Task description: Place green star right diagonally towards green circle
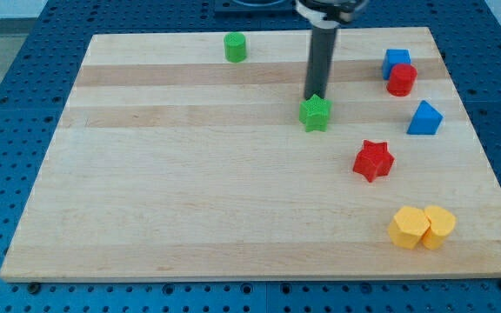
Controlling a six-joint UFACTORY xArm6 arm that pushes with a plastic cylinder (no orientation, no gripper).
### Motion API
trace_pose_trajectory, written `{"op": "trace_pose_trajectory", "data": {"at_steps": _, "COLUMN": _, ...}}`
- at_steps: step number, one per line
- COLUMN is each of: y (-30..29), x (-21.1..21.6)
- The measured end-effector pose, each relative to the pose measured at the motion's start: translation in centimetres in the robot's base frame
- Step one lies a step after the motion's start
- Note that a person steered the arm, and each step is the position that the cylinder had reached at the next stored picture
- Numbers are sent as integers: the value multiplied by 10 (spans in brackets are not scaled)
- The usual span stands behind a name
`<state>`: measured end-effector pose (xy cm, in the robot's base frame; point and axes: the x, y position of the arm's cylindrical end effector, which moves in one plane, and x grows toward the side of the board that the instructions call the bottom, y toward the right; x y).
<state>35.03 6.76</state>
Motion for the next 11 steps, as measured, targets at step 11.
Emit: {"op": "trace_pose_trajectory", "data": {"at_steps": 11, "y": -145, "x": -64}}
